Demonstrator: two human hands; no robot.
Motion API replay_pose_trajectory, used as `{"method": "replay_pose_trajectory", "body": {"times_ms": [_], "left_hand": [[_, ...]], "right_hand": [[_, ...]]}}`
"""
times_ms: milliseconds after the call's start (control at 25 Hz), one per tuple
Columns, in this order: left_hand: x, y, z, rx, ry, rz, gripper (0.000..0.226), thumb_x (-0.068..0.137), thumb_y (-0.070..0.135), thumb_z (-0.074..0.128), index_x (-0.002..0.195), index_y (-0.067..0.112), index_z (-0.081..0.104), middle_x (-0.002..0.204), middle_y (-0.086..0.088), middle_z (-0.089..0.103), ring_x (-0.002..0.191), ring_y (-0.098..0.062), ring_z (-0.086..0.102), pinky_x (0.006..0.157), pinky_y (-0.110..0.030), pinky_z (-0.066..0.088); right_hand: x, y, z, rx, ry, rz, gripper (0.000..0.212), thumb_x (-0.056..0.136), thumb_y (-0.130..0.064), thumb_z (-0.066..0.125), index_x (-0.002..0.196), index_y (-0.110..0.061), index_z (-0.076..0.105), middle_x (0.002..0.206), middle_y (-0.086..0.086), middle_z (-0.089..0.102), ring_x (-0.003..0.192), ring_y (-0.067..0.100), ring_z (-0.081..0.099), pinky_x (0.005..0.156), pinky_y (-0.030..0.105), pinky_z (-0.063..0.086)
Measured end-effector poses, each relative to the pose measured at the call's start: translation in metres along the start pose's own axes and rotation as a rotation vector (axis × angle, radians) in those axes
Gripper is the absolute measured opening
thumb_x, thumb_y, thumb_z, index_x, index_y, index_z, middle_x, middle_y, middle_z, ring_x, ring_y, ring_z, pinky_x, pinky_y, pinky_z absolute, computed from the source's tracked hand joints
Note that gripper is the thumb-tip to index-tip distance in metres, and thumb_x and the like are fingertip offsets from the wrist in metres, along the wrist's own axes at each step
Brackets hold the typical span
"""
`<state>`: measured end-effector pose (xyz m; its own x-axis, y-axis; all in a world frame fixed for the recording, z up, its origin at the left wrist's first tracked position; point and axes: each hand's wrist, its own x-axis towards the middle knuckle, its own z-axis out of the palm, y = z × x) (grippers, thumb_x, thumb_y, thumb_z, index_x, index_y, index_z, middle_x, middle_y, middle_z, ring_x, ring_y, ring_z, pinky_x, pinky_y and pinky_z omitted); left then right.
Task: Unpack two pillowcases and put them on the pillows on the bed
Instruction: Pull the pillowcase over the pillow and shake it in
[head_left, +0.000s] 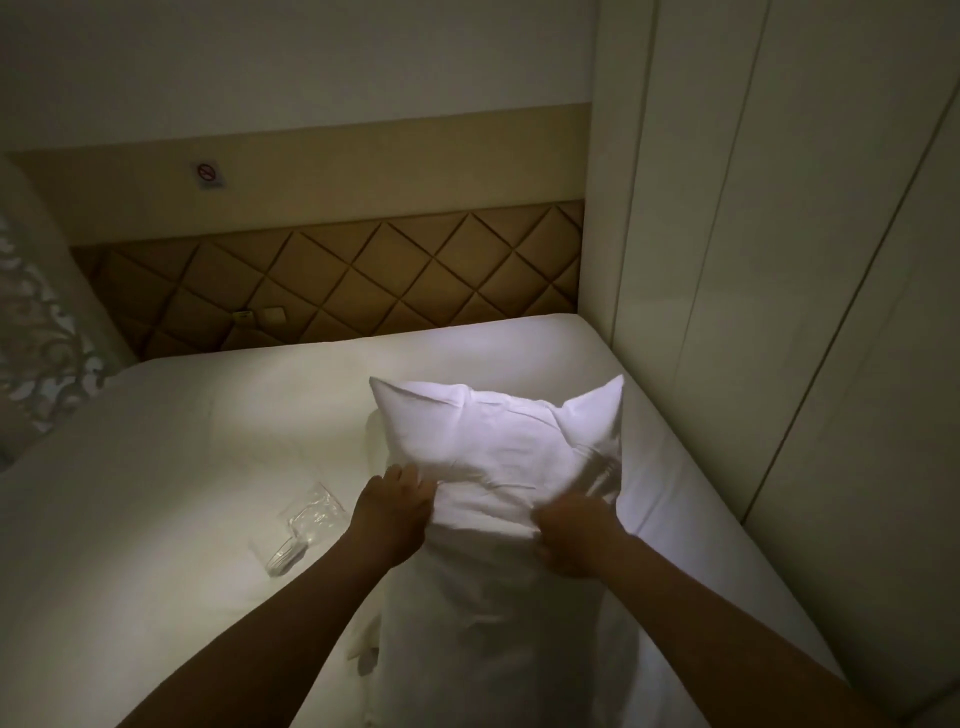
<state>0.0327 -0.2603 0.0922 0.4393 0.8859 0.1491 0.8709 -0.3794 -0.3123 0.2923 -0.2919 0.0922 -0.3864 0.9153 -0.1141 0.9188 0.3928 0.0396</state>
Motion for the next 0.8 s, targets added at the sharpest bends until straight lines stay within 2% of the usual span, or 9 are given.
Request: {"method": "replay_pose_trajectory", "body": {"times_ms": [120,200,280,400,480,560,600,720,800], "left_hand": [[0.009,0.005,-0.013,-0.031,0.022,0.012,0.033,0.053,0.014,0.081,0.079,0.014,0.060,0.075,-0.007,0.053,0.059,-0.024,0.054,0.044,-0.026,0.041],[0.007,0.008,-0.016,-0.078,0.023,0.001,0.031,0.059,0.011,0.077,0.083,0.014,0.057,0.079,-0.006,0.053,0.063,-0.023,0.055,0.044,-0.026,0.039],[0.002,0.008,-0.016,-0.103,0.033,-0.025,0.031,0.061,0.007,0.073,0.086,0.013,0.056,0.084,-0.008,0.053,0.068,-0.025,0.055,0.044,-0.027,0.037],[-0.004,0.003,-0.017,-0.096,0.079,-0.085,0.036,0.053,-0.001,0.071,0.083,0.009,0.055,0.082,-0.013,0.053,0.064,-0.027,0.053,0.039,-0.027,0.038],[-0.010,-0.005,-0.016,-0.073,0.123,-0.132,0.042,0.046,-0.005,0.069,0.083,0.008,0.052,0.079,-0.014,0.051,0.060,-0.028,0.050,0.036,-0.027,0.040],[-0.016,-0.013,-0.011,-0.064,0.154,-0.161,0.044,0.048,-0.007,0.066,0.086,0.008,0.050,0.080,-0.015,0.049,0.060,-0.028,0.049,0.035,-0.028,0.042],[-0.017,-0.014,-0.009,-0.079,0.152,-0.166,0.045,0.049,-0.008,0.067,0.087,0.008,0.049,0.080,-0.015,0.049,0.060,-0.029,0.049,0.035,-0.028,0.043],[-0.015,-0.012,-0.010,-0.123,0.137,-0.178,0.044,0.046,-0.008,0.068,0.081,0.009,0.047,0.078,-0.013,0.048,0.057,-0.027,0.047,0.035,-0.025,0.039],[-0.009,-0.007,-0.012,-0.138,0.101,-0.148,0.040,0.051,-0.006,0.070,0.080,0.010,0.049,0.078,-0.011,0.048,0.054,-0.027,0.049,0.036,-0.027,0.039]], "right_hand": [[0.012,0.010,-0.011,-0.047,-0.013,0.018,0.027,0.096,-0.031,0.053,0.115,-0.016,0.064,0.100,0.003,0.068,0.090,0.019,0.067,0.087,0.032,0.053],[0.015,0.011,-0.016,-0.109,-0.004,0.020,0.024,0.095,-0.029,0.057,0.112,-0.015,0.066,0.097,0.002,0.068,0.086,0.018,0.067,0.083,0.032,0.054],[0.013,0.006,-0.013,-0.195,0.074,0.047,0.017,0.094,-0.025,0.058,0.102,-0.014,0.068,0.088,0.003,0.069,0.077,0.019,0.068,0.072,0.031,0.054],[0.004,0.002,-0.002,-0.148,0.220,0.268,0.005,0.089,-0.016,0.067,0.087,-0.014,0.071,0.068,0.003,0.068,0.058,0.020,0.069,0.056,0.028,0.052],[-0.005,0.012,0.003,-0.068,0.292,0.414,0.012,0.090,-0.024,0.066,0.094,-0.013,0.069,0.069,0.002,0.069,0.055,0.019,0.068,0.052,0.024,0.043],[-0.012,0.019,0.010,-0.017,0.206,0.495,0.027,0.100,-0.034,0.050,0.117,-0.014,0.058,0.081,-0.002,0.069,0.062,0.015,0.064,0.056,0.022,0.039],[-0.012,0.021,0.013,0.014,0.200,0.541,0.027,0.102,-0.035,0.045,0.119,-0.016,0.055,0.081,-0.003,0.065,0.061,0.013,0.059,0.057,0.022,0.038],[0.001,0.017,0.010,0.153,0.270,0.639,0.016,0.101,-0.031,0.046,0.092,-0.019,0.053,0.070,-0.005,0.052,0.060,0.012,0.056,0.057,0.021,0.038],[0.011,0.013,0.006,0.224,0.275,0.577,0.015,0.098,-0.030,0.050,0.086,-0.020,0.049,0.071,-0.003,0.053,0.064,0.015,0.058,0.060,0.023,0.041]]}}
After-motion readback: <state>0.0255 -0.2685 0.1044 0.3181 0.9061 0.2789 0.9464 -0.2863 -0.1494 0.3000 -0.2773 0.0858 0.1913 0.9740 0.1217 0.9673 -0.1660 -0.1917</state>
